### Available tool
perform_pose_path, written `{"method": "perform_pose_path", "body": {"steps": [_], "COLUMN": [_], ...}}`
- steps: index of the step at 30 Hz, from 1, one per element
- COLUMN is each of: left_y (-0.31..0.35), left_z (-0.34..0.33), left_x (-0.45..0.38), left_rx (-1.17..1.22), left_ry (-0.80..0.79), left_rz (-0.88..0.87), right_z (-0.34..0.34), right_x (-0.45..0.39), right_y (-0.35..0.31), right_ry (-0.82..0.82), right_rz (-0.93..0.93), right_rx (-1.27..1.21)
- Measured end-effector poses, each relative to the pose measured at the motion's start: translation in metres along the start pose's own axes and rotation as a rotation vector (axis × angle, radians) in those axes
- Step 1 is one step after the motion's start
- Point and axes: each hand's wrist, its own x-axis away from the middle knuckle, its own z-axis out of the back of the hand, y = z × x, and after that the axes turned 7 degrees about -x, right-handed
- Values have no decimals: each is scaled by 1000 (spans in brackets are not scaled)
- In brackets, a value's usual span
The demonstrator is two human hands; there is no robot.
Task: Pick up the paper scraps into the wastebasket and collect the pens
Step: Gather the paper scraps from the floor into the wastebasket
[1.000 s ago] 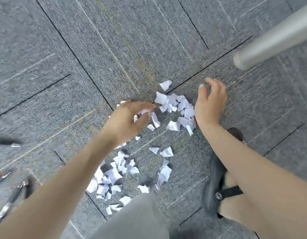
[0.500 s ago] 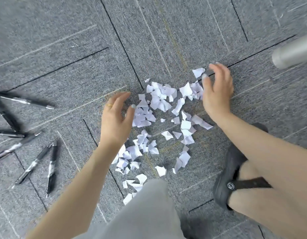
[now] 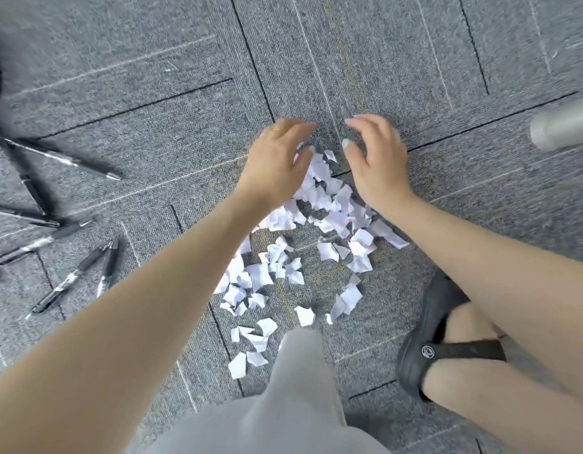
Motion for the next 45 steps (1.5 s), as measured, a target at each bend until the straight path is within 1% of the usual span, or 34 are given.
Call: {"method": "perform_pose_path", "body": {"steps": [2,3,5,8,10,12,14,15,16,18,21,23,25,28,31,33,36,39,41,43,45], "left_y": [4,5,3,-12,-25,-38,-51,-58,-65,-71,-68,-64,-57,-52,-60,-63,-60,-59,-58,-54,-49], "left_z": [-13,-19,-23,-17,-11,-4,2,3,2,-5,-23,-35,-43,-45,-40,-33,-23,-15,-12,-6,6], "left_x": [-7,-4,11,46,70,91,108,116,123,135,142,136,122,101,89,78,61,62,74,89,103], "left_rx": [-133,-168,-167,-101,-53,-57,-120,-146,-161,-186,-284,-331,-401,-480,-463,-427,-409,-351,-295,-179,-54], "left_ry": [-80,-93,-72,-126,-134,-47,61,79,65,-39,-207,-226,-147,-45,87,119,79,68,110,158,187], "left_rz": [-4,-10,-48,-160,-233,-200,-92,-25,35,76,-39,-146,-215,-212,-336,-428,-499,-460,-377,-252,-67], "right_z": [-3,-6,-14,-13,-7,-3,-2,-2,-4,-10,-25,-35,-41,-47,-46,-43,-37,-27,-20,-11,-2], "right_x": [-10,-7,10,53,75,82,82,82,84,95,113,116,109,94,78,66,48,38,41,48,52], "right_y": [1,-1,-6,-7,-1,9,19,21,23,21,15,13,10,5,0,-6,-17,-22,-19,-23,-36], "right_ry": [-130,-198,-296,-343,-322,-200,-67,-45,-55,-123,-254,-309,-307,-256,-207,-217,-299,-449,-505,-514,-526], "right_rz": [45,89,162,258,304,233,51,-33,-88,-97,26,135,212,336,437,504,579,563,472,340,223], "right_rx": [92,136,167,115,48,30,87,114,129,140,163,226,269,279,284,280,222,154,105,29,-68]}}
